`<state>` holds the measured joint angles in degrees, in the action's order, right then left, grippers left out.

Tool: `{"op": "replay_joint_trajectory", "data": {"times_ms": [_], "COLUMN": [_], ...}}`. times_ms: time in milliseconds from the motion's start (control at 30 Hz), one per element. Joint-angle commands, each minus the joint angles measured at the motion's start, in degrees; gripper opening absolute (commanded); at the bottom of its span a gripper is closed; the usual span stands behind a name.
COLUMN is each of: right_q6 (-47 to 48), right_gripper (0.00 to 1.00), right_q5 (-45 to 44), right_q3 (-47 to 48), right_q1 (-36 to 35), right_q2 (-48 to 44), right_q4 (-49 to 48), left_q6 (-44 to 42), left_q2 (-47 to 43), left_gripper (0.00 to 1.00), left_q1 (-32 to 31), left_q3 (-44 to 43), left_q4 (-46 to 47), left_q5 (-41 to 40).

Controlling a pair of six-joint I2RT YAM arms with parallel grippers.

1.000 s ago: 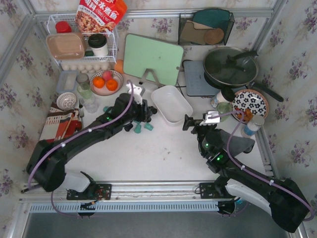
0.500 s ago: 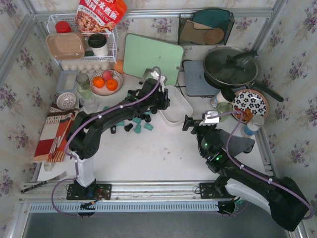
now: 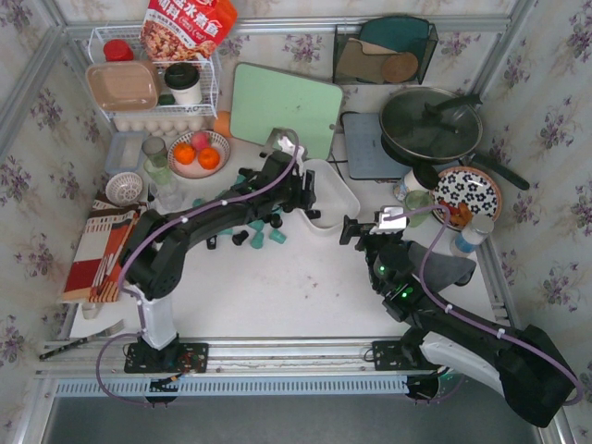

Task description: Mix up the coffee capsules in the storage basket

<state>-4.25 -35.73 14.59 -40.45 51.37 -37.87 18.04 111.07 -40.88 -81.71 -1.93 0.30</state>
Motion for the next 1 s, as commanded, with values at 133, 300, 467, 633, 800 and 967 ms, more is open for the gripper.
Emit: {"op": "replay_joint_trajectory", "data": {"times_ms": [133,300,467,633,800,967], "right_q6": [0.22,-0.04,-0.53,-0.82,-1.02,-1.19], "right_gripper": [0.99,0.99,0.99,1.0,1.0,1.0], "right_q5": [0.13,0.6,1.27,1.49,1.79,2.4], "right_q3": [0.58,0.69,0.79,0.88,1.05,1.71], "right_q1": [0.02,0.02,0.09,0.02,0.06,0.02], "right_q2": [-0.06,0.06,-0.34,-0.18,0.68,2.43], "right_q4": [-2.36,-2.15,-1.77,-1.68,-1.85,-1.54], "left_q6": [-0.9,1.18,5.61,14.8,26.17,32.68], "left_q2": [-14.41,-22.76,-29.29,-36.15,-37.51,-35.63], "left_gripper": [0.68,0.68,0.7,0.71,0.87,0.99], "left_q1": [-0.08,0.05,2.06,8.62,13.24,16.53], "left_q3": [9.11,13.77,21.85,29.46,31.92,32.88], "left_q4": [3.5,-7.05,-12.19,-16.22,-24.9,-29.22], "left_q5": [-13.69,-27.66,-38.27,-36.44,-42.34,-45.31]}}
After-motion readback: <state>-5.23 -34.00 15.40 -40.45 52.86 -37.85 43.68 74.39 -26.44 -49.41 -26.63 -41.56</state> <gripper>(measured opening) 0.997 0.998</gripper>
